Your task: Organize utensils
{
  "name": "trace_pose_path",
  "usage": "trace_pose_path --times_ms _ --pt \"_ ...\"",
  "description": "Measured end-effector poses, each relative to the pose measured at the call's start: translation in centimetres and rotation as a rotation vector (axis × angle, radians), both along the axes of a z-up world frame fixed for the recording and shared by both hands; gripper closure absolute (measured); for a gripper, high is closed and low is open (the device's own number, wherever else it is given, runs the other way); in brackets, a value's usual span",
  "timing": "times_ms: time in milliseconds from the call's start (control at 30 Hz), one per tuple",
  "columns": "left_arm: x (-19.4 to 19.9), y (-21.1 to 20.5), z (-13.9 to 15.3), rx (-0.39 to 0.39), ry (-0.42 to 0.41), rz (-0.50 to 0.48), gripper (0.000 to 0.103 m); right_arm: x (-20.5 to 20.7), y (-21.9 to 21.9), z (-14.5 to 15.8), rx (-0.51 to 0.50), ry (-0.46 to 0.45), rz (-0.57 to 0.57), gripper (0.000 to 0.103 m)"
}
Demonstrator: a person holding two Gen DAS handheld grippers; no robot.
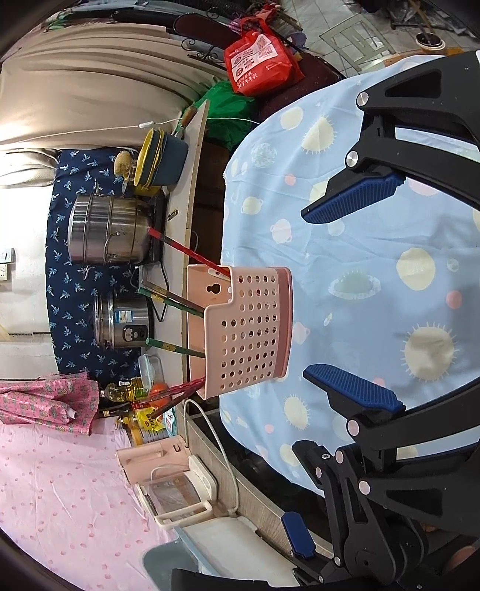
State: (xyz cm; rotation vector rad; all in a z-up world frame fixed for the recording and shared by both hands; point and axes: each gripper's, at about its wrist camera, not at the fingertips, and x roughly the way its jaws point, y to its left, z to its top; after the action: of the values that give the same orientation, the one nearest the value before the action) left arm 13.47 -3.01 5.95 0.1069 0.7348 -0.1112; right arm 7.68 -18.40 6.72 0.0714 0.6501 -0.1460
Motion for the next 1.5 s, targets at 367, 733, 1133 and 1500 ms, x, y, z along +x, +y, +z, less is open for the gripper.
trace_pose_path --times_ms 367,733,1133,1500 --pt "0.3 0.1 -0.4 0.010 0.012 0.017 0.012 0.2 -0.3 -0.2 -0.014 0.011 -0.023 0.014" --pt "0.7 0.1 -0.9 0.029 0.018 0.031 0.010 0.4 -0.5 -0.8 -0.010 0.023 -0.033 0.006" --pt "0.8 0.1 -1.2 0.046 0.016 0.042 0.010 0.6 -0.4 -1.2 -0.011 0.039 -0.035 0.006" --pt "0.7 0.1 -1.3 0.065 0.010 0.044 0.010 0.7 -0.4 -1.3 -0.013 0.041 -0.036 0.006"
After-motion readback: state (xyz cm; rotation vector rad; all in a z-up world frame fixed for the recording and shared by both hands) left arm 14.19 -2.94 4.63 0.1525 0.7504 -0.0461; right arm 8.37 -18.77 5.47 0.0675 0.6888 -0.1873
